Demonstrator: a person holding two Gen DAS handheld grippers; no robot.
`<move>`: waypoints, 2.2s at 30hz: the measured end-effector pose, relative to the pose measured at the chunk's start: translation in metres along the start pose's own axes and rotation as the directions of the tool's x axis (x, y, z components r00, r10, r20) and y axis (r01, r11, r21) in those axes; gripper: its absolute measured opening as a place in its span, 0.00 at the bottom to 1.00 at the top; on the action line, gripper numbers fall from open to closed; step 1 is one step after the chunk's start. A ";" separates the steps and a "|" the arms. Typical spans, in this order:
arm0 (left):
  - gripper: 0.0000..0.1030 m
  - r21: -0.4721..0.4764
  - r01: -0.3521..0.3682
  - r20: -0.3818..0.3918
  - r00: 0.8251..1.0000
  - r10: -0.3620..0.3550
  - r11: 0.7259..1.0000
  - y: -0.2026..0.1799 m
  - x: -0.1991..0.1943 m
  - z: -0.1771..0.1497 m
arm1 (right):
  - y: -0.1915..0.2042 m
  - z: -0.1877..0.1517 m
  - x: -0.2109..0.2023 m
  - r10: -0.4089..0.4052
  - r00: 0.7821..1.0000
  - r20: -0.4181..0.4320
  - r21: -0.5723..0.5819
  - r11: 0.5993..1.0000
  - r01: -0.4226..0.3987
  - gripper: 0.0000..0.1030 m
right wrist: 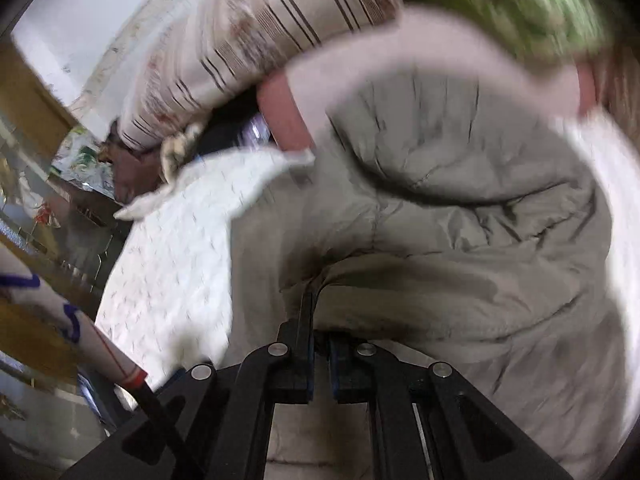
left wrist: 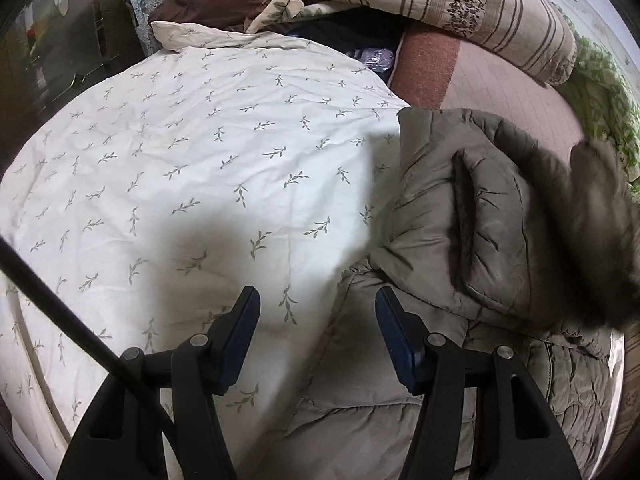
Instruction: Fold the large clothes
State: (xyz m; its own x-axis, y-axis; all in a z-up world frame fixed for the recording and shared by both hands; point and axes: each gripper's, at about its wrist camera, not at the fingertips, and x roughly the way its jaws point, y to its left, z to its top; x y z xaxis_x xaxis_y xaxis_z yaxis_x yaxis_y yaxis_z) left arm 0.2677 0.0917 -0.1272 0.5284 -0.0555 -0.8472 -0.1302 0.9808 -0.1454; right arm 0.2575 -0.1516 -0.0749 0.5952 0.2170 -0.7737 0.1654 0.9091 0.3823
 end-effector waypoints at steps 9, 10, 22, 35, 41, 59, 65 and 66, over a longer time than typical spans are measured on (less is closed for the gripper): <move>0.57 0.012 -0.027 0.005 1.000 0.027 1.000 -0.003 0.002 0.001 | -0.029 -0.009 0.078 0.010 0.998 -0.062 0.115 0.993 -0.002 0.11; 0.57 0.016 -0.027 -0.002 1.000 0.027 1.000 -0.004 0.004 0.001 | -0.024 -0.008 0.067 0.018 0.998 -0.059 0.073 0.997 -0.013 0.15; 0.57 0.021 -0.025 0.003 1.000 0.025 0.999 -0.009 -0.001 -0.003 | -0.046 0.022 -0.070 -0.185 0.968 0.173 -0.127 0.970 0.208 0.50; 0.57 0.034 -0.030 -0.013 0.999 0.031 0.999 -0.011 0.006 0.001 | -0.110 0.012 0.065 -0.364 0.925 -0.112 -0.122 0.928 0.351 0.50; 0.57 0.021 -0.027 -0.021 0.999 0.027 0.999 -0.008 0.003 -0.002 | -0.096 0.026 0.008 -0.340 0.940 0.031 -0.072 0.937 0.341 0.49; 0.57 -0.023 -0.018 -0.044 0.999 0.017 1.000 0.008 0.005 0.008 | 0.011 0.041 0.090 -0.343 0.939 0.019 -0.238 0.911 0.337 0.49; 0.57 -0.041 -0.024 -0.059 0.998 0.022 0.999 0.011 0.008 0.007 | 0.037 0.020 0.075 -0.215 0.976 0.043 -0.308 0.926 0.217 0.49; 0.57 -0.040 -0.027 -0.060 0.998 0.025 0.999 0.010 0.008 0.006 | 0.038 0.014 0.094 -0.228 0.974 -0.006 -0.325 0.921 0.213 0.51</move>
State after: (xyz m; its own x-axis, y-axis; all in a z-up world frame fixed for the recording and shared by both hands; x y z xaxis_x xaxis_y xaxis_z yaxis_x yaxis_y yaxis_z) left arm 0.2760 0.1027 -0.1322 0.4739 -0.0422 -0.8796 -0.1782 0.9736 -0.1427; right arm 0.3304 -0.1017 -0.1261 0.5370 0.0066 -0.8436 0.0241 0.9994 0.0231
